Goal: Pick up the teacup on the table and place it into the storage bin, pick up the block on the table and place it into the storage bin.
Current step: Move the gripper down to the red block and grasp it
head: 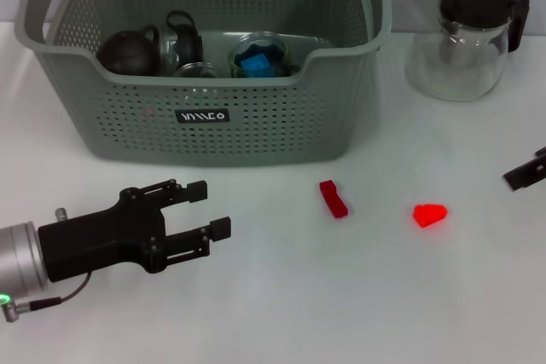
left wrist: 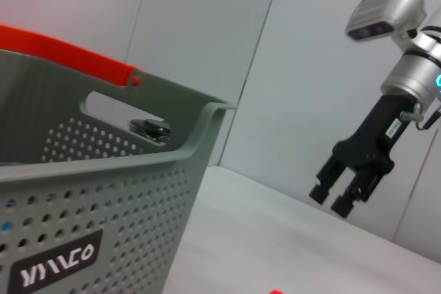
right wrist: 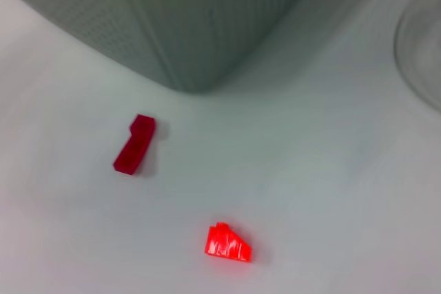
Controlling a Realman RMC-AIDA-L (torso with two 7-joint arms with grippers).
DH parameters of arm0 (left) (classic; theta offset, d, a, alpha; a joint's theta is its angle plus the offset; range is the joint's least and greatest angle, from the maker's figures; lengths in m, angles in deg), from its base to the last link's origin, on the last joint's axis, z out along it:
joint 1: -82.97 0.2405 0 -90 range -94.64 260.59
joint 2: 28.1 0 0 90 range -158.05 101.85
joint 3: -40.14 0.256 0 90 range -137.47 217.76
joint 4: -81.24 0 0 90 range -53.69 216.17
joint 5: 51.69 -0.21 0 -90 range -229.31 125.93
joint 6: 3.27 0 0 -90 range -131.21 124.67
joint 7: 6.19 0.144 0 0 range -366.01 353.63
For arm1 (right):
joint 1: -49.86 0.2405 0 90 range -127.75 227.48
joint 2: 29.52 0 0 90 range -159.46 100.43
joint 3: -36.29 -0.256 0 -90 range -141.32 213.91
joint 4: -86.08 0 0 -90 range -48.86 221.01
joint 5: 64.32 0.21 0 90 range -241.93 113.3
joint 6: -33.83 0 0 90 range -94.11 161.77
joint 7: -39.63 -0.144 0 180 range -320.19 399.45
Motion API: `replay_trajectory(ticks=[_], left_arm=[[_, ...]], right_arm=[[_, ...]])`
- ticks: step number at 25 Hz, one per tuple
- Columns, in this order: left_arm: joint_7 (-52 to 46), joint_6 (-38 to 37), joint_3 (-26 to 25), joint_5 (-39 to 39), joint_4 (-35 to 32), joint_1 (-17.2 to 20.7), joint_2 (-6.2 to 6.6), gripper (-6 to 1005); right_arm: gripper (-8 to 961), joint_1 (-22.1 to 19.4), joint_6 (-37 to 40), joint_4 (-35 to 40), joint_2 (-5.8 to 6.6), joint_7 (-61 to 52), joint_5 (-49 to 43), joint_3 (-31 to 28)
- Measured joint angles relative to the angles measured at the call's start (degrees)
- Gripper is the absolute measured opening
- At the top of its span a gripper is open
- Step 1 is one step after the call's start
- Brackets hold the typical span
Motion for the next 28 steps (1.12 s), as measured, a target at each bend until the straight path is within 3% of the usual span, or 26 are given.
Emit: replay_trajectory(ticks=[6, 11, 22, 28], left_arm=[[0.02, 0.36, -0.07, 0.0, 0.0, -0.1, 0.02, 730], [0.02, 0.4, -0.11, 0.0, 0.0, 0.2, -0.03, 730], [0.02, 2.03, -0.01, 0.0, 0.0, 0.4, -0.21, 731], [0.02, 1.81, -0.14, 0.0, 0.0, 0.47, -0.23, 732]], right_arm=[[695, 2.75, -2.28, -2.03, -3.09, -7.01, -4.0, 7.84], [681, 3.74, -8.99, -7.51, -3.14, -14.87, -4.34, 15.05], [649, 5.07, -18.75, -16.22, -3.42, -19.35, -0.45, 26.61], [632, 5.54, -21.92, -18.38, -3.43, -21.55, 1.06, 29.71]])
